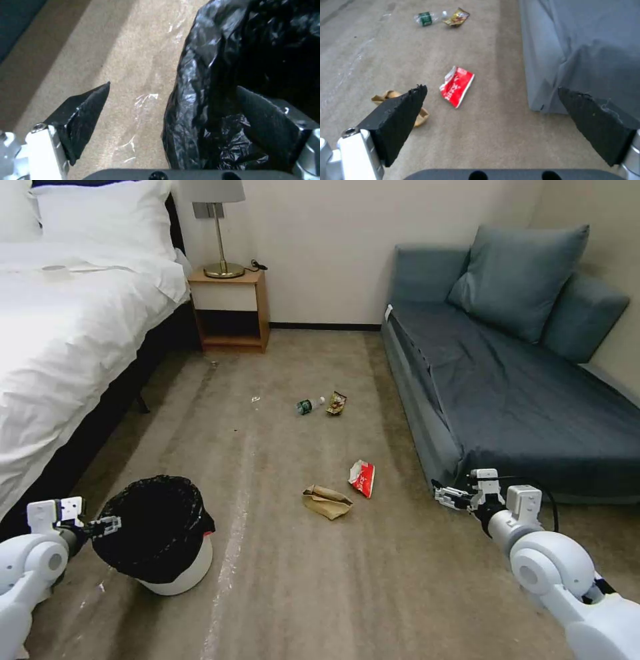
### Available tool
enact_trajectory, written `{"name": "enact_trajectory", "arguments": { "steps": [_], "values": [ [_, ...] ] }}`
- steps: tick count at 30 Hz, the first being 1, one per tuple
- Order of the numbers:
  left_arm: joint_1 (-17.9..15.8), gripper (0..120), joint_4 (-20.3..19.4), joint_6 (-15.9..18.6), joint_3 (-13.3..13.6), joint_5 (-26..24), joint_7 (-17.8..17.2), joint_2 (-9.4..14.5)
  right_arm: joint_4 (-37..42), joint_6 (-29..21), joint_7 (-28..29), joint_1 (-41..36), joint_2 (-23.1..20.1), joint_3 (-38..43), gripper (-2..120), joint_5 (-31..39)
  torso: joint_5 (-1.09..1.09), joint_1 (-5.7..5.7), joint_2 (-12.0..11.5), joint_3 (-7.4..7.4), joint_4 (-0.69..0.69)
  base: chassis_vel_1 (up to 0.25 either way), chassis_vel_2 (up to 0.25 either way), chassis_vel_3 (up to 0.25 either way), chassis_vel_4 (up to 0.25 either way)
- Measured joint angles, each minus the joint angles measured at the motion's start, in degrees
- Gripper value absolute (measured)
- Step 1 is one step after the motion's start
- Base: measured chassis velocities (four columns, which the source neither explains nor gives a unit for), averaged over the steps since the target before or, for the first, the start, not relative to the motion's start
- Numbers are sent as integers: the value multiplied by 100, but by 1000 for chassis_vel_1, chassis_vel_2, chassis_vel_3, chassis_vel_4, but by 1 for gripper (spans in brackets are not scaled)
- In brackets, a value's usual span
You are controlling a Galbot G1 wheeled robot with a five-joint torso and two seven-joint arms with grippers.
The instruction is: Pick up the trash bin, then pick up the garbage on the floor and place it into the trash bin.
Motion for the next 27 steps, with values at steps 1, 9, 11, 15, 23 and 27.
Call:
{"name": "enact_trajectory", "arguments": {
  "steps": [1, 9, 11, 15, 23, 27],
  "values": [
    [0, 100, 0, 0, 0, 0, 0, 0, 0, 0, 0, 0, 0, 0, 100, 0, 0, 0, 0, 0, 0, 0, 0, 0, 0],
    [-187, 95, 357, -162, 71, 292, 317, -209, -104, 85, 1, 105, 38, -330, 100, -69, 2, 0, 0, 0, -2, 0, 0, 0, 0],
    [-229, 95, 459, -216, 77, 401, 441, -281, -116, 93, 1, 156, 51, -428, 100, -73, 2, 0, 0, 0, -2, 0, 0, 0, 0],
    [-293, 86, 574, -322, 132, 650, 679, -461, -128, 132, -6, 211, 49, -548, 100, -73, 12, -1, 1, -2, 0, 0, 0, 0, 0],
    [-319, 54, 624, -422, 252, 953, 935, -589, -174, 205, -27, 181, 36, -526, 100, -75, 15, -2, 3, -3, 3, 0, 0, 0, 0],
    [-304, 47, 653, -510, 256, 1044, 1041, -533, -186, 211, -33, 159, 40, -491, 100, -75, 3, -2, 2, -2, 1, 0, 0, 0, 0]
  ]
}}
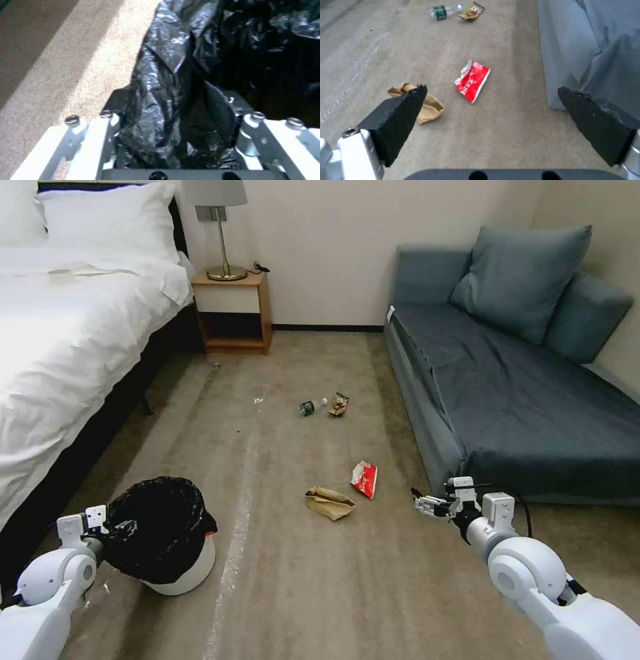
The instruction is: Pick up the trash bin, then pick up the garbage on the floor and place it into the trash bin.
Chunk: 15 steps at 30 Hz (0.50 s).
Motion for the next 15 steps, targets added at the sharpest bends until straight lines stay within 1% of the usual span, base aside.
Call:
{"name": "enact_trajectory", "arguments": {
  "steps": [1, 2, 3, 4, 5, 7, 8, 9, 10, 11, 12, 13, 15],
  "values": [
    [20, 43, 1, -47, -1, 52, 49, 42, -9, 2, -2, -13, 4, 15, 100, 0, -3, 0, -1, 1, -4, 0, 0, 0, 0],
    [20, 43, 1, -47, -1, 52, 49, 42, -9, 2, -2, -13, 4, 15, 100, 0, -3, 0, -1, 1, -4, 0, 0, 0, 0],
    [64, 37, -8, -111, -27, 151, 130, 113, -25, 4, -10, -32, 12, 42, 100, 0, -9, 1, -1, 2, -5, 0, 0, 0, 0],
    [106, 33, -29, -142, -58, 233, 178, 172, -37, 9, -32, -45, 20, 67, 100, 0, -15, 1, -2, 4, -5, 0, 0, 0, 0],
    [106, 33, -29, -142, -58, 233, 178, 172, -37, 9, -32, -45, 20, 67, 100, 0, -15, 1, -2, 4, -5, 0, 0, 0, 0],
    [166, 24, -112, -154, -108, 396, 253, 249, -51, 32, -71, -70, 31, 116, 100, 1, -18, 3, -4, 5, -4, 0, 0, 0, 0],
    [166, 24, -112, -154, -108, 396, 253, 249, -51, 32, -71, -70, 31, 116, 100, 1, -18, 3, -4, 5, -4, 0, 0, 0, 0],
    [183, 19, -151, -172, -142, 527, 260, 281, -52, 73, -92, -87, 33, 143, 100, 5, -17, 3, -4, 5, -5, 0, 0, 0, 0],
    [183, 19, -151, -172, -142, 527, 260, 281, -52, 73, -92, -87, 33, 143, 100, 5, -17, 3, -4, 5, -5, 0, 0, 0, 0],
    [199, 12, -205, -211, -167, 692, 268, 311, -52, 139, -140, -116, 36, 186, 100, 11, -17, 3, -5, 5, -3, 0, 0, 0, 0],
    [216, 9, -281, -247, -195, 794, 269, 348, -49, 168, -168, -141, 39, 237, 100, 14, -14, 3, -4, 4, -5, 0, 0, 0, 0],
    [235, 8, -331, -256, -207, 855, 266, 367, -42, 191, -178, -161, 41, 273, 100, 19, -5, 3, -4, 3, -4, 0, 0, 0, 0],
    [265, 8, -401, -260, -220, 940, 249, 383, -24, 215, -185, -202, 39, 335, 100, 28, -4, 3, -4, 3, -4, 0, 0, 0, 0]
  ]
}}
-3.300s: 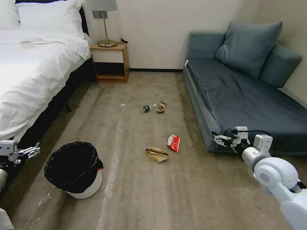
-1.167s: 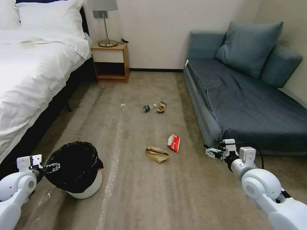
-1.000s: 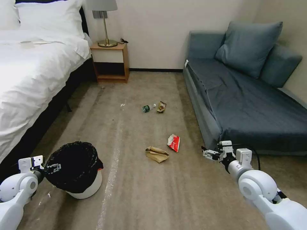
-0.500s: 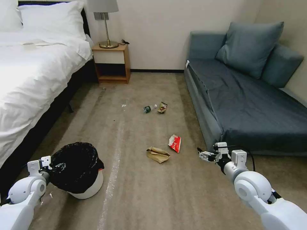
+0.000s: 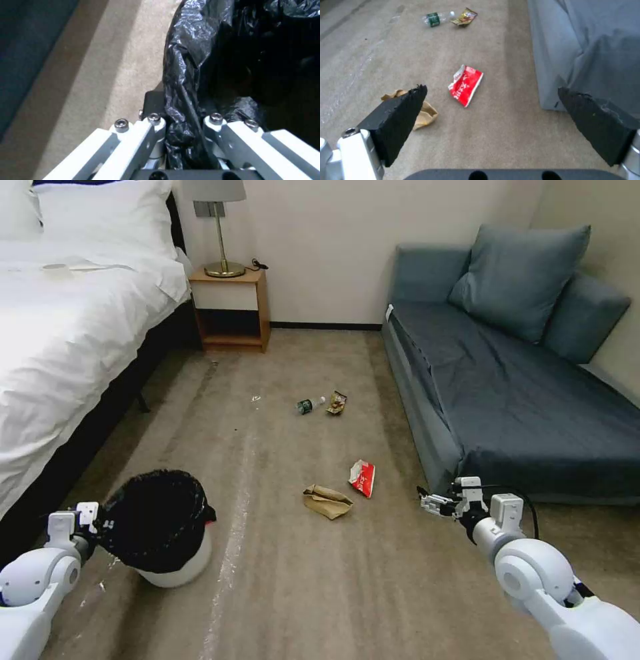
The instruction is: Pick up the trash bin, then pick up the garbage on the floor and place it into the trash bin.
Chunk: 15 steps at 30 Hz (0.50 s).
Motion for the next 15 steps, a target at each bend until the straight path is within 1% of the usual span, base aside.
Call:
{"name": "enact_trajectory", "arguments": {
  "steps": [2, 4, 7, 9, 10, 12, 13, 15],
  "values": [
    [22, 8, -49, 0, -10, 70, -8, 5, 30, 9, -10, -30, -9, 58, 100, 14, -4, 0, 0, 0, 1, 0, 0, 0, 0],
    [62, 8, -134, 0, -45, 237, -12, 44, 98, 12, -19, -84, -20, 158, 100, 68, -2, 0, 0, -1, 1, 0, 0, 0, 0],
    [85, 7, -190, 0, -77, 332, -12, 86, 143, 12, -26, -113, -28, 222, 100, 95, -1, 0, 0, -1, 2, 0, 0, 0, 0],
    [136, 5, -302, -18, -178, 638, 16, 218, 216, 13, -61, -166, -34, 345, 100, 133, -2, 0, 0, -1, 2, 0, 0, 0, 0],
    [154, 4, -344, -20, -215, 707, 20, 269, 237, 14, -77, -185, -34, 384, 100, 143, -2, 0, 0, -1, 3, 0, 0, 0, 0],
    [166, 4, -378, -19, -240, 737, 20, 311, 254, 17, -91, -207, -34, 418, 100, 151, 0, 0, 0, -1, 3, 0, 0, 0, 0],
    [176, 4, -458, -10, -295, 786, -10, 397, 288, 30, -134, -262, -36, 490, 100, 162, 5, 0, 1, -1, 6, 0, 0, 0, 0],
    [175, 4, -515, -4, -305, 789, -3, 426, 305, 39, -161, -296, -36, 528, 100, 166, 5, 0, 1, -2, 6, 0, 0, 0, 0]
  ]
}}
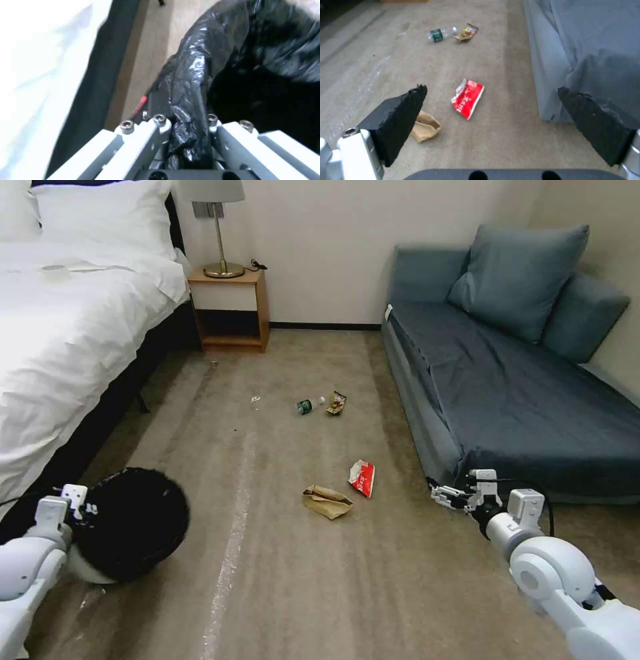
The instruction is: Pick up the trash bin, then pick up the garbage on the floor and place it into the trash bin.
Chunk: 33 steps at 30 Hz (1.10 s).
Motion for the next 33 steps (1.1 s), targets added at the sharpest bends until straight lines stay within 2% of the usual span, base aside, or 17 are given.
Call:
{"name": "enact_trajectory", "arguments": {
  "steps": [1, 4, 7, 9, 19, 33],
  "values": [
    [-12, 4, -99, 19, 0, -2, 3, 34, 28, 13, -30, -59, -8, 43, 100, 1, -5, 0, 0, 0, -2, 0, 0, 0, 0],
    [-36, 4, -321, 57, -2, -37, -36, 76, 76, 22, -78, -153, -37, 83, 100, -15, -4, -1, 0, 0, -7, 0, 0, 0, 0],
    [-26, 4, -439, 92, -7, -72, -68, 100, 104, 23, -92, -175, -43, 86, 100, -23, 0, -1, 0, 0, -7, 0, 0, 0, 0],
    [27, 4, -559, 115, -38, -78, -81, 134, 136, 24, -98, -173, -43, 86, 100, -18, -5, -1, 0, 0, -4, 0, 0, 0, 0],
    [154, 4, -775, 151, -282, -222, -116, 366, 194, 25, -209, -173, -53, 92, 100, 110, -3, -1, 1, 0, -3, 0, 0, 0, 0],
    [343, 4, -916, 54, -421, -212, -42, 379, 152, 120, -551, -333, -52, 155, 100, 107, -4, -1, 1, 0, -4, 0, 0, 0, 0]
  ]
}}
